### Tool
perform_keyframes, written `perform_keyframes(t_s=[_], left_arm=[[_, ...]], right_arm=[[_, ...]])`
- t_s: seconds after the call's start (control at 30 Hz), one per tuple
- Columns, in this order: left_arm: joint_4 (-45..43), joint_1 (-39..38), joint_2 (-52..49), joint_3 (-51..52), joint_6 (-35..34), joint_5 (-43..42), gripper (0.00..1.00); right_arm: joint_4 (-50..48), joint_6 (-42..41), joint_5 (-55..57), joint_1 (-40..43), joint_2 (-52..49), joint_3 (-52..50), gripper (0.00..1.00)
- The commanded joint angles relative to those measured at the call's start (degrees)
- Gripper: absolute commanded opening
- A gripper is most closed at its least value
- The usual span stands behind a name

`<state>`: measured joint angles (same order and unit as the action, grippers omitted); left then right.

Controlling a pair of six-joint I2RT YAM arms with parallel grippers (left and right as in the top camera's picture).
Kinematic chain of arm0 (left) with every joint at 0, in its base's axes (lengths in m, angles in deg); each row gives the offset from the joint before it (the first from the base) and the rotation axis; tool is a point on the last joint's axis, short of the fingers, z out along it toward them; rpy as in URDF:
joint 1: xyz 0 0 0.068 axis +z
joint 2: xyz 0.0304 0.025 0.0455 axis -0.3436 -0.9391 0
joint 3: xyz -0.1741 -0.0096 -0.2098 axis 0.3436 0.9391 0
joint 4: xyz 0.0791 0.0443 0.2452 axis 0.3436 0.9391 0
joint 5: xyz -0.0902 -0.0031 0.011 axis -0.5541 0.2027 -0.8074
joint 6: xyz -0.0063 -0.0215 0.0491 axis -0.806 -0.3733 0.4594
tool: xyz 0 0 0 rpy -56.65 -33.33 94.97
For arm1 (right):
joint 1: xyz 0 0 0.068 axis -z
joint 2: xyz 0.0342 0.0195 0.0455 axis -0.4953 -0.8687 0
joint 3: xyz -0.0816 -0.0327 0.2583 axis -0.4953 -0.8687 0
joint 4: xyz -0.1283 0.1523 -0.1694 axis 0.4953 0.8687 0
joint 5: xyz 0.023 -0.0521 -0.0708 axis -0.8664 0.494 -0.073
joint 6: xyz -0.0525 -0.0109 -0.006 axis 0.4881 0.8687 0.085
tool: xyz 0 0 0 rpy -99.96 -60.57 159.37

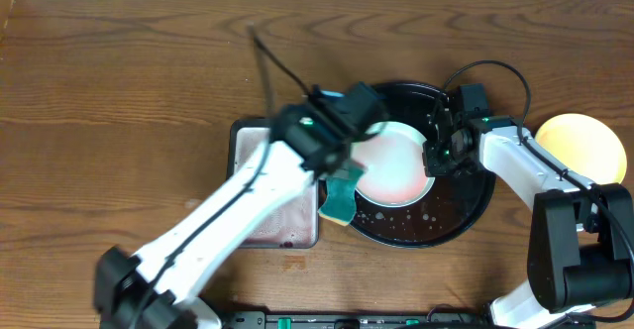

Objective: Clean dirty plates on tray and stack at the side
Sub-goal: 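Scrub the pale green plate with the sponge while right gripper holds it, then return the green sponge to the metal tray with the left gripper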

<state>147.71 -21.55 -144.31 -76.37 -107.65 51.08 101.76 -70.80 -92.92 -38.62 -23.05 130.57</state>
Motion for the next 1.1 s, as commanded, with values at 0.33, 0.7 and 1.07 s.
perform_keyframes(t_s=[0.33,0.7,1.07], left_arm=[[-23.93,2.58,2.93,17.90,7.21,-26.67,0.51],[-25.09,-1.75,-5.66,18.73,6.01,-16.22,0.57],[-26.60,-1.86,-13.09,18.58,4.39,-21.22,0.07]], right_arm=[[1.16,-3.32,1.51,-1.25,-1.16,-1.44,0.01],[1.29,-3.32,1.51,-1.25,-1.16,-1.44,0.01],[1.25,-3.32,1.51,-1.25,-1.16,-1.44,0.01]])
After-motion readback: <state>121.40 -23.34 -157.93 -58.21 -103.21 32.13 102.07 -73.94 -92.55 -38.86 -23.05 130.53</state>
